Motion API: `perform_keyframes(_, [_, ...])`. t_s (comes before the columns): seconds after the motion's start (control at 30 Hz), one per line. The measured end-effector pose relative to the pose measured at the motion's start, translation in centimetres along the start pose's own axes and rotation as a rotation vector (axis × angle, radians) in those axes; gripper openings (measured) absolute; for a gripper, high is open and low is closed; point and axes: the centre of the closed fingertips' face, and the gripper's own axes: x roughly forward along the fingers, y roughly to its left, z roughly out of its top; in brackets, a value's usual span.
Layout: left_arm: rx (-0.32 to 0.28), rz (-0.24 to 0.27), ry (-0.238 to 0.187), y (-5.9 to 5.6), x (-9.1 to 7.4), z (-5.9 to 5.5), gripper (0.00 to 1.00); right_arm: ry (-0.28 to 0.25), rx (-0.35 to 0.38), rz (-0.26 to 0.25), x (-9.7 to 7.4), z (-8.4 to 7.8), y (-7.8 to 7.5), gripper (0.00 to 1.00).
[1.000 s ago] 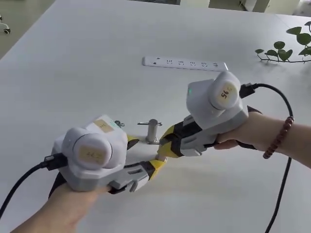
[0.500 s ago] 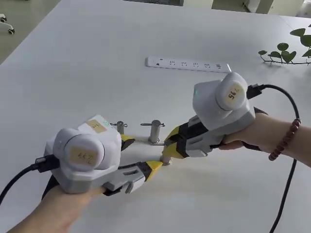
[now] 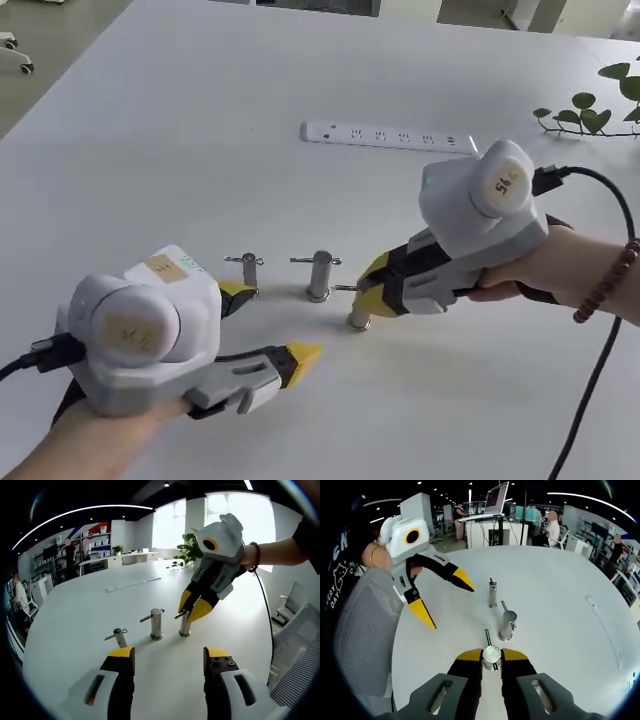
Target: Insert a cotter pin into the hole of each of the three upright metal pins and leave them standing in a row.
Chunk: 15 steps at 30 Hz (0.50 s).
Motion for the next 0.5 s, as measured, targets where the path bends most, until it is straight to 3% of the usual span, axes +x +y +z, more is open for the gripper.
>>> perform_keyframes(0.33, [-0.021, 0.025, -0.008, 0.6, -1.0, -0.2, 0.64, 0.008, -0.001, -0.022, -0.9, -0.8, -1.3, 0.08])
perform_keyframes(0.5, [-0.036, 0.035, -0.031, 1.0, -1.4, 0.1, 0.69, 0.015, -0.009, -0.024, -1.1, -1.2, -1.9, 0.08])
